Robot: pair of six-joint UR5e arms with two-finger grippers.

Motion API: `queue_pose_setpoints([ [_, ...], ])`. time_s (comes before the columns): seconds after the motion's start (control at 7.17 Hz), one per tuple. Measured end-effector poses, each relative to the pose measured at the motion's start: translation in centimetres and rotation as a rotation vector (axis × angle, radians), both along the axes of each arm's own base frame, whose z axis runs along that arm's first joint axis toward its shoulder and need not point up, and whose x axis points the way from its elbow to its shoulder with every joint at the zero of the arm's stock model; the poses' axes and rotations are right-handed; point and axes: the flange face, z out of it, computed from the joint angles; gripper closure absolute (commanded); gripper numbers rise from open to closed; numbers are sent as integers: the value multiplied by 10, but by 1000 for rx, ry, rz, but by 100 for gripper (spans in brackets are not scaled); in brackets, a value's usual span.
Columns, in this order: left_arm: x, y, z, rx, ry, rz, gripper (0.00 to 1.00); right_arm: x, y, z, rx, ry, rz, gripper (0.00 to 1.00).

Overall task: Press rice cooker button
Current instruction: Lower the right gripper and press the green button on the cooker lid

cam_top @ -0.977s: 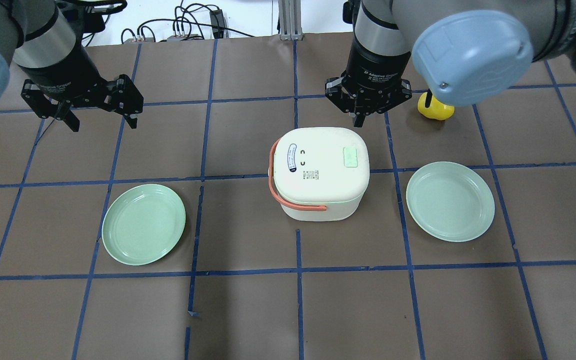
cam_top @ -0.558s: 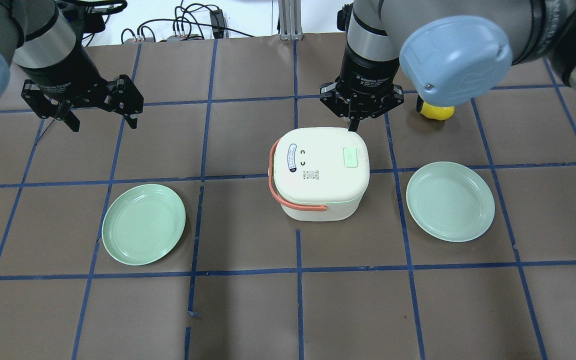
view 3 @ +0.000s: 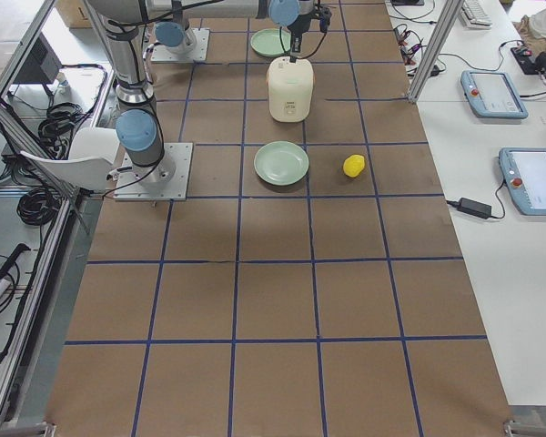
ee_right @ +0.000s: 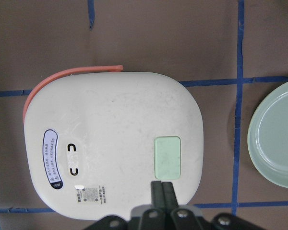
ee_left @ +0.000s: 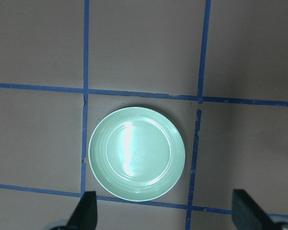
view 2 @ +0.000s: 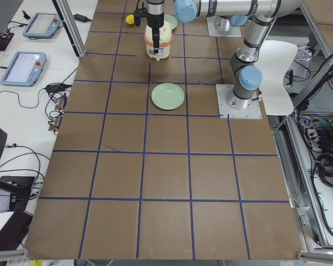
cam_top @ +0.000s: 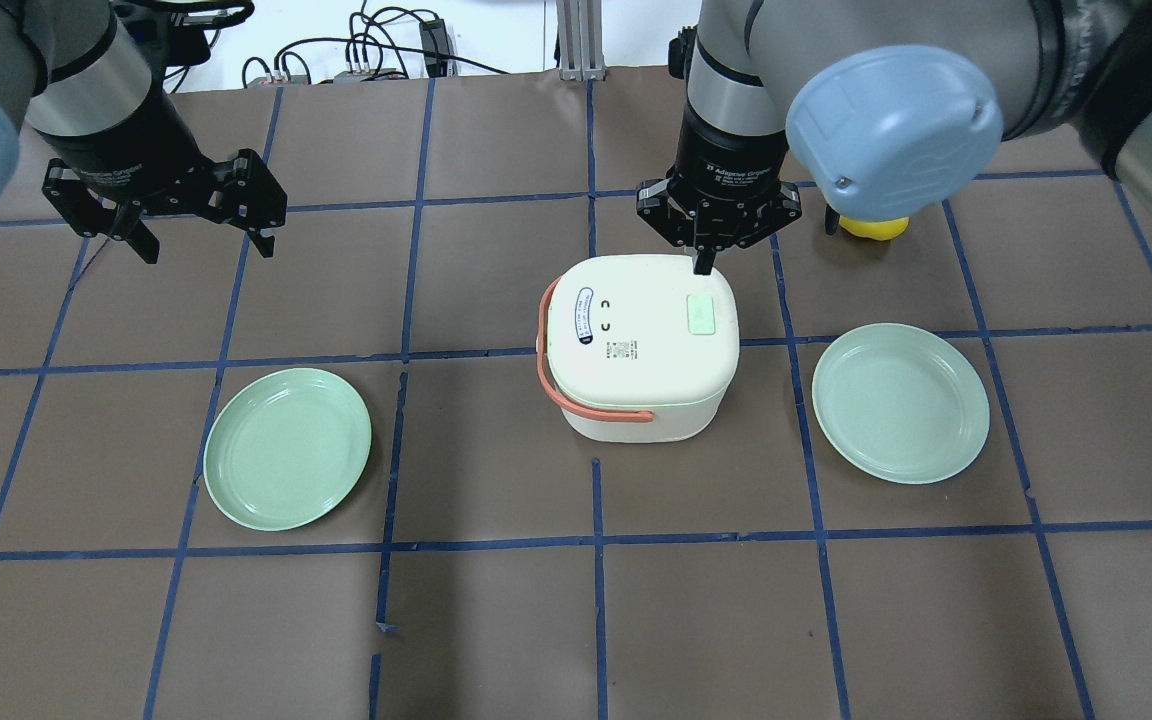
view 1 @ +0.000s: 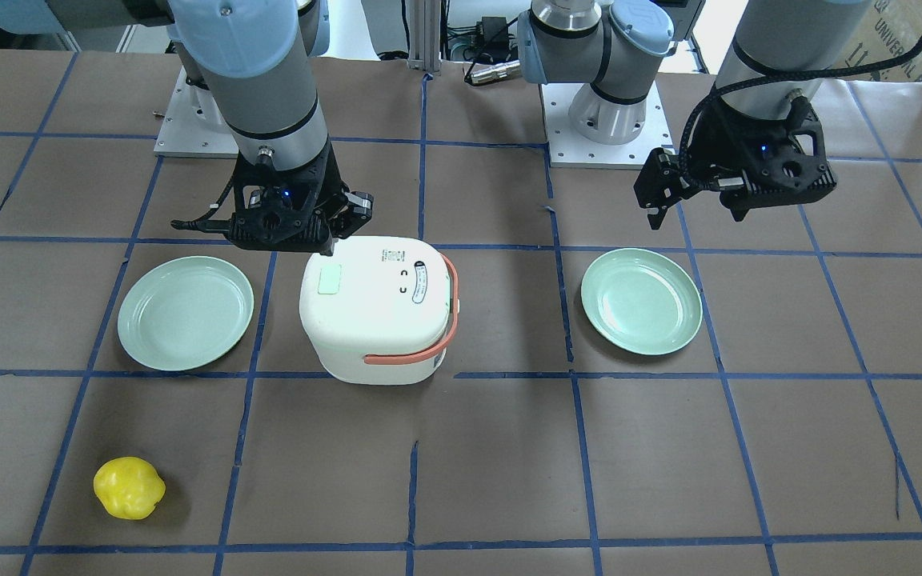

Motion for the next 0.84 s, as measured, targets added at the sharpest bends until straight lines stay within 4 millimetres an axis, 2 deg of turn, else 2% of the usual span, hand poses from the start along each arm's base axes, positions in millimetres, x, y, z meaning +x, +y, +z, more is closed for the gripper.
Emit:
queue_pose_setpoints([
  [0.42, 0, 0, 0, 0, 0, 0, 0, -3, 5, -35, 20, 6, 4, 95],
  [0.84, 0, 0, 0, 1, 0, 0, 0, -4, 9, -48, 32, 9, 3, 95],
])
